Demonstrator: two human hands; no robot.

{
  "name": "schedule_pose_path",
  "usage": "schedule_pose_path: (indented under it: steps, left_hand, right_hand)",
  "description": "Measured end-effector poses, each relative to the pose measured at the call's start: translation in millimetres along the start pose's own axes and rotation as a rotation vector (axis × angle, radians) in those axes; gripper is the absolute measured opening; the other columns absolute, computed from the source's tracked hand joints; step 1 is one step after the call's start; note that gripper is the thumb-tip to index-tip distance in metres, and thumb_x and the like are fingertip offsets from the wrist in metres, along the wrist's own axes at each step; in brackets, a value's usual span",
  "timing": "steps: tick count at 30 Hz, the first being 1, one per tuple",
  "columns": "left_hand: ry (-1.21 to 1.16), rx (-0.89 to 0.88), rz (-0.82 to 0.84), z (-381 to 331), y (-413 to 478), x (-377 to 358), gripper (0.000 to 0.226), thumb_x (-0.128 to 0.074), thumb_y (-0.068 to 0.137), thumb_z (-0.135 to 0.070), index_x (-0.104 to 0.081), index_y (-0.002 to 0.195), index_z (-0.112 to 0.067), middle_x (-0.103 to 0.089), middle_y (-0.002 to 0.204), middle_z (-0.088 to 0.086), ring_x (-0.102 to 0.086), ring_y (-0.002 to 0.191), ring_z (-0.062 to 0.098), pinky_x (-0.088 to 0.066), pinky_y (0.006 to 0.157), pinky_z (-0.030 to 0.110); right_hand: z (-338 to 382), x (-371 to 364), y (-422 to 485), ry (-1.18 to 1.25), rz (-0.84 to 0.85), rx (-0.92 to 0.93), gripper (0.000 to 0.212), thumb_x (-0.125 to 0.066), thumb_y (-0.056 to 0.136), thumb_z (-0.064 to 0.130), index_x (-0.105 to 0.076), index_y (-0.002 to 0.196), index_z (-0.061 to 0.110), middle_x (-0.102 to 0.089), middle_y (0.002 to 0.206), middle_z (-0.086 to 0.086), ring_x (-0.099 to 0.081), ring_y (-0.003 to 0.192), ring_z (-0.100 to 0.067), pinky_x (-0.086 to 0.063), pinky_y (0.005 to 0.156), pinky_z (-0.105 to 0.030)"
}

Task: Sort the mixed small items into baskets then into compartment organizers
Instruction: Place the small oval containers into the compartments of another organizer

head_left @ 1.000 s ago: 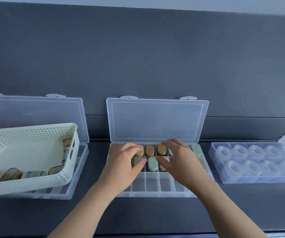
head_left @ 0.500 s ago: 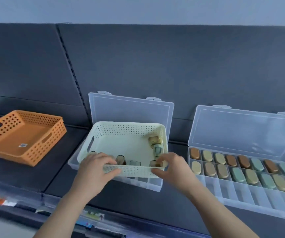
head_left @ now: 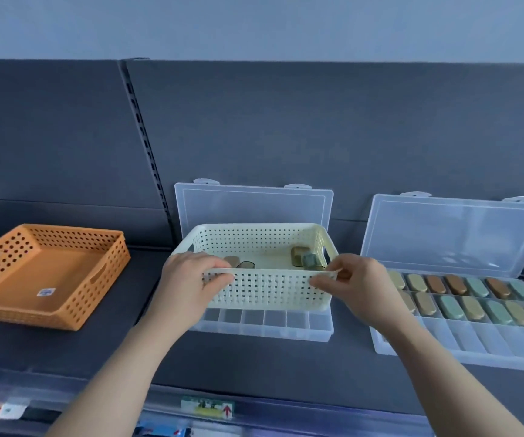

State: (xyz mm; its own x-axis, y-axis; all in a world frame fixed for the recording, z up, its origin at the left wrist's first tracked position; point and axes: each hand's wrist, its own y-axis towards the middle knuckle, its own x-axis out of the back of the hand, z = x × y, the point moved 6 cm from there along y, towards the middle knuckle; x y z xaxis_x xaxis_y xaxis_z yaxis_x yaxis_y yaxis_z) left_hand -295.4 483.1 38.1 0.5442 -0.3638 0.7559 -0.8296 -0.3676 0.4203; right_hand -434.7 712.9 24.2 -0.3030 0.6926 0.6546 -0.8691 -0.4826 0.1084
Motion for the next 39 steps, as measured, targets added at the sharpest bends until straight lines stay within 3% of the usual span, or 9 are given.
schedule_pose_path:
  steps: [6, 10, 13, 19, 24, 28, 30, 33, 39]
  left_hand:
    - [-0.047, -0.032, 0.003, -2.5, -0.7, 7.0, 0.013, -0.073, 0.080, -0.030, -0.076, 0.093, -0.025, -0.062, 0.089, -0.028, -0.052, 0.086, -0.014, -0.042, 0.086, 0.029]
    - [-0.044, -0.096, -0.025, -8.4, -2.3, 10.8, 0.010, -0.076, 0.079, -0.025, -0.076, 0.089, -0.024, -0.066, 0.089, -0.024, -0.052, 0.082, -0.010, -0.034, 0.092, 0.012]
    - [-0.061, -0.089, -0.021, -7.1, -7.7, 4.1, 0.012, -0.077, 0.079, -0.027, -0.077, 0.090, -0.023, -0.068, 0.091, -0.020, -0.057, 0.088, -0.002, -0.040, 0.092, 0.026]
    - [0.008, -0.081, 0.026, 2.9, -19.9, -17.6, 0.013, -0.080, 0.074, -0.034, -0.078, 0.081, -0.024, -0.071, 0.082, -0.015, -0.060, 0.078, 0.010, -0.033, 0.080, 0.017]
    - [0.039, -0.014, 0.158, 20.7, -30.8, -39.8, 0.011, -0.079, 0.073, -0.036, -0.078, 0.082, -0.029, -0.067, 0.080, -0.023, -0.057, 0.080, 0.004, -0.044, 0.084, 0.035]
    - [-0.059, 0.072, 0.284, 26.5, -30.1, -41.1, 0.025, -0.072, 0.074, -0.053, -0.072, 0.092, -0.034, -0.064, 0.089, -0.027, -0.052, 0.093, -0.005, -0.040, 0.085, 0.021]
    - [-0.125, 0.096, 0.254, 27.9, -15.9, -35.8, 0.027, -0.070, 0.079, -0.046, -0.070, 0.102, -0.031, -0.064, 0.096, -0.023, -0.053, 0.094, -0.007, -0.041, 0.080, 0.014]
    - [-0.036, 0.073, 0.227, 33.8, 19.7, -41.0, 0.037, -0.070, 0.084, -0.034, -0.065, 0.119, -0.024, -0.060, 0.112, -0.016, -0.055, 0.100, -0.001, -0.041, 0.084, 0.015]
    - [0.164, 0.105, 0.373, 50.4, 72.2, -91.1, 0.054, -0.075, 0.079, -0.032, -0.057, 0.128, -0.016, -0.054, 0.133, -0.003, -0.048, 0.125, 0.019, -0.036, 0.102, 0.028]
  right_hand:
    - [11.9, 7.5, -2.9, -0.032, 0.041, 0.002, 0.025, -0.076, 0.075, 0.041, -0.059, 0.070, 0.023, -0.068, 0.069, 0.003, -0.058, 0.060, -0.012, -0.041, 0.053, -0.024]
    - [12.0, 11.7, -12.3, -0.039, 0.025, 0.020, 0.026, -0.076, 0.075, 0.040, -0.057, 0.068, 0.024, -0.066, 0.066, 0.004, -0.052, 0.051, -0.004, -0.036, 0.047, -0.015]
    - [8.5, 11.7, -16.3, -0.052, 0.007, 0.043, 0.027, -0.076, 0.074, 0.043, -0.057, 0.068, 0.026, -0.062, 0.061, 0.003, -0.044, 0.047, -0.005, -0.032, 0.045, -0.014]
    - [-22.9, -9.3, -19.5, 0.029, 0.005, -0.023, 0.029, -0.085, 0.066, 0.033, -0.058, 0.058, 0.027, -0.051, 0.046, 0.016, -0.046, 0.047, -0.001, -0.032, 0.046, -0.011]
    - [-43.7, -29.7, -22.2, -0.023, 0.021, -0.014, 0.031, -0.088, 0.062, 0.029, -0.057, 0.056, 0.030, -0.062, 0.065, 0.010, -0.057, 0.059, -0.005, -0.039, 0.053, -0.014]
    - [-39.7, -29.7, -18.3, -0.120, 0.126, 0.017, 0.024, -0.083, 0.063, 0.044, -0.060, 0.069, 0.039, -0.061, 0.088, 0.016, -0.058, 0.080, -0.001, -0.041, 0.063, -0.011]
    - [-31.8, -22.4, -8.1, -0.154, 0.094, 0.048, 0.025, -0.079, 0.069, 0.046, -0.065, 0.087, 0.038, -0.058, 0.104, 0.022, -0.054, 0.097, 0.004, -0.037, 0.073, -0.008]
    - [-22.9, -14.5, 16.4, -0.347, 0.034, 0.102, 0.042, -0.072, 0.077, 0.047, -0.066, 0.113, 0.026, -0.052, 0.126, 0.013, -0.046, 0.122, -0.010, -0.035, 0.090, -0.020]
    - [-0.4, -54.0, 69.0, -0.211, 0.238, 0.184, 0.039, -0.068, 0.085, 0.031, -0.063, 0.121, 0.019, -0.063, 0.121, 0.007, -0.060, 0.104, -0.011, -0.044, 0.086, -0.018]
